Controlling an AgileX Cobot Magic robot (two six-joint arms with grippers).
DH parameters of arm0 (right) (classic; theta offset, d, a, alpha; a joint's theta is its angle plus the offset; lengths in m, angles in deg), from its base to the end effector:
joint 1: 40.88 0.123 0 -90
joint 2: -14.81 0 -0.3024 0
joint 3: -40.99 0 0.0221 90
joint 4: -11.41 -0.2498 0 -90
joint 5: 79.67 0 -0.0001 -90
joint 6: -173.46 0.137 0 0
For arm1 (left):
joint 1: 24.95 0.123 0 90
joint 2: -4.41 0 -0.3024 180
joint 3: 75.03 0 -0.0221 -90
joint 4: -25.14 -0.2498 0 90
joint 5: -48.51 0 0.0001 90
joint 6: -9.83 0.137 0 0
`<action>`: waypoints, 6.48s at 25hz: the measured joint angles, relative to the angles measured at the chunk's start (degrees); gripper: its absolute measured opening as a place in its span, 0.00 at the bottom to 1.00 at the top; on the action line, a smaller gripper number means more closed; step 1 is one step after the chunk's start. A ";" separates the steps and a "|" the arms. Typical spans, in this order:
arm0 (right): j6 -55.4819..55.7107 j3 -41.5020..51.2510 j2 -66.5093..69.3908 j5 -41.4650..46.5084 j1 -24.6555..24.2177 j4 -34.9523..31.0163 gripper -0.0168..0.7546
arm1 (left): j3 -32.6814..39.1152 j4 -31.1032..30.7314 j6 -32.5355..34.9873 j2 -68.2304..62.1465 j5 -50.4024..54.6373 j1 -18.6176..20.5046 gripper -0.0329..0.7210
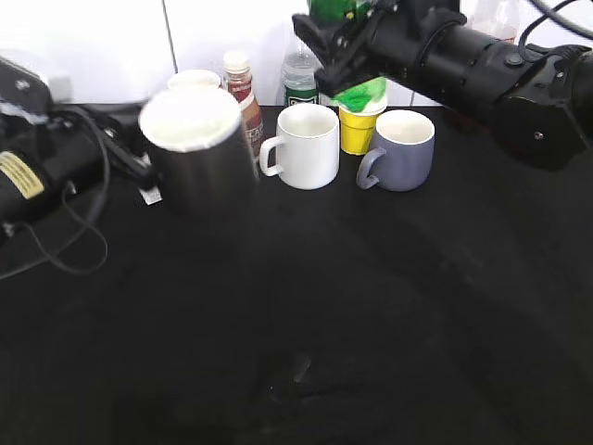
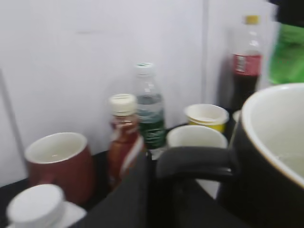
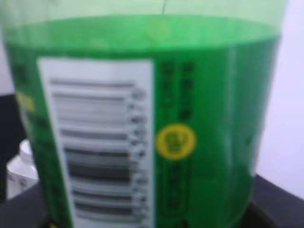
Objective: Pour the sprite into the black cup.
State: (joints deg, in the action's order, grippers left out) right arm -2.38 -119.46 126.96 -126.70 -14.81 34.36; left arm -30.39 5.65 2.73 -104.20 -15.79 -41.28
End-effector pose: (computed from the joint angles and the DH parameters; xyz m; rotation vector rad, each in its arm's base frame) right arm 0.3838 0.2313 0.2601 -0.7145 1.3592 0.4161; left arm 0.3333 -0.1405 0.1957 0.4838 1.5176 -0.4407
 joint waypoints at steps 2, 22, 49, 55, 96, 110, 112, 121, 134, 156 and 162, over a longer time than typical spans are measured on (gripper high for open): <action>2.31 0.00 0.00 -0.07 0.00 -0.13 0.60 | -0.30 1.57 1.05 0.68 0.28 1.48 0.11; 9.02 0.00 0.00 0.04 0.00 -0.83 0.60 | -45.41 2.37 -0.74 -36.82 10.53 22.02 0.11; 13.49 1.06 -2.10 0.41 -9.61 -1.96 0.60 | -11.21 5.71 1.14 -15.46 1.41 21.14 0.49; 7.72 6.29 1.96 -11.36 -27.12 -5.14 0.60 | -3.26 5.92 1.24 14.32 20.92 13.45 0.49; -1.58 12.81 22.15 -22.30 -27.31 -12.53 0.83 | -2.86 5.81 1.24 22.72 33.73 6.20 0.49; -0.91 -1.07 -20.91 106.14 0.56 -20.36 0.78 | -18.23 21.96 11.20 31.46 132.85 0.40 0.52; -1.12 0.33 -34.27 109.63 1.54 -21.67 0.78 | -18.35 22.84 11.35 45.35 133.60 0.40 0.52; -1.12 25.04 -85.74 106.64 1.78 -21.83 0.78 | 0.19 22.80 11.35 89.23 129.89 0.40 0.52; -2.06 28.80 -90.83 106.70 1.83 -21.62 0.78 | 2.27 23.04 11.36 89.49 125.17 0.40 0.52; -2.19 28.80 -105.36 106.69 -27.31 -22.20 0.78 | 2.27 23.28 11.52 101.67 124.86 16.00 0.36; -2.19 28.80 -105.36 106.69 -27.31 -22.20 0.78 | 2.27 23.28 11.52 101.67 124.86 16.00 0.36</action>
State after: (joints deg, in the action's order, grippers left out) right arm -4.57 -90.66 21.60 -20.01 -42.12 12.16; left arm -28.12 28.92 14.25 -2.53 109.07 -25.28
